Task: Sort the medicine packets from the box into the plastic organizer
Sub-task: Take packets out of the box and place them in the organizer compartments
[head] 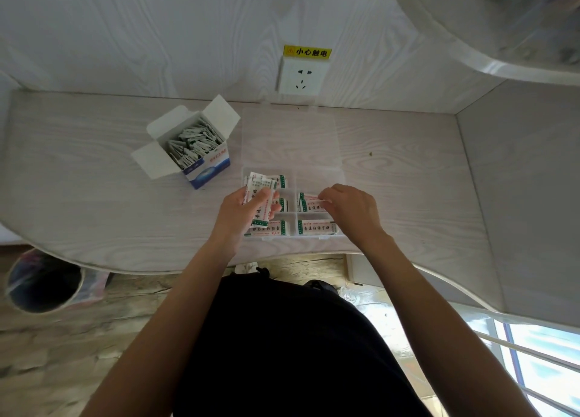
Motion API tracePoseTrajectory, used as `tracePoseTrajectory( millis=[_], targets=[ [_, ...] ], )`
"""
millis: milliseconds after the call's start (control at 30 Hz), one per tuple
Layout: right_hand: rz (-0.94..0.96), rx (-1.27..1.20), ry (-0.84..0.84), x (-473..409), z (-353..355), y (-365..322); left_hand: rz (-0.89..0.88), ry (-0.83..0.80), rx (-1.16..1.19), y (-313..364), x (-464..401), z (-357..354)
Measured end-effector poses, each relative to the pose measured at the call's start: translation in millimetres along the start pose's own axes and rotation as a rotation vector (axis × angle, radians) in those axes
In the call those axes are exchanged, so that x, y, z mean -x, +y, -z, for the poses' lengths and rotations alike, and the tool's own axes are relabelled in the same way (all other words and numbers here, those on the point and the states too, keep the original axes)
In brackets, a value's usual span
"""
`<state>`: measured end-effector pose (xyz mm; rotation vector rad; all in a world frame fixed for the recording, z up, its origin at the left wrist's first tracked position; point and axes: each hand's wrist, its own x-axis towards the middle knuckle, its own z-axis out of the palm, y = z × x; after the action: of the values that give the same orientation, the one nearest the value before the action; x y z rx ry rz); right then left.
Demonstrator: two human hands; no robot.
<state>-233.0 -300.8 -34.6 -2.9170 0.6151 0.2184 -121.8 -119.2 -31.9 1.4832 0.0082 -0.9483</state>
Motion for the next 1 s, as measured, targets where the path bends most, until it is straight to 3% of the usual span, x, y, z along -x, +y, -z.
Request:
tracePoseTrajectory(
  millis=[233, 400, 633, 833, 1000],
  targets=[
    [-0.018, -0.095, -0.106, -9.8, 3.5, -10.6, -0.047, 0.004, -0.069, -3.8, 0.3, -2.6],
    [-0.05, 0.057, -0.141, -14.3, 5.6, -12.3, -0.049, 0.009, -0.106, -5.8, -1.7, 0.7],
    [-0.117, -0.139, -0.193, -16.4, 5.8, -13.6, -0.033, 0.008, -0.078, -5.4, -1.6, -1.1],
    [-0.102, 0.12, -0.16, -12.5, 8.2, -5.4, -0.023, 0.014, -0.067, -7.1, -3.6, 2.0],
    [-0.176, 0.007, -0.214, -15.5, 1.4, -6.4, -0.02, 0.013, -0.068, -7.3, -3.7, 0.5]
  ],
)
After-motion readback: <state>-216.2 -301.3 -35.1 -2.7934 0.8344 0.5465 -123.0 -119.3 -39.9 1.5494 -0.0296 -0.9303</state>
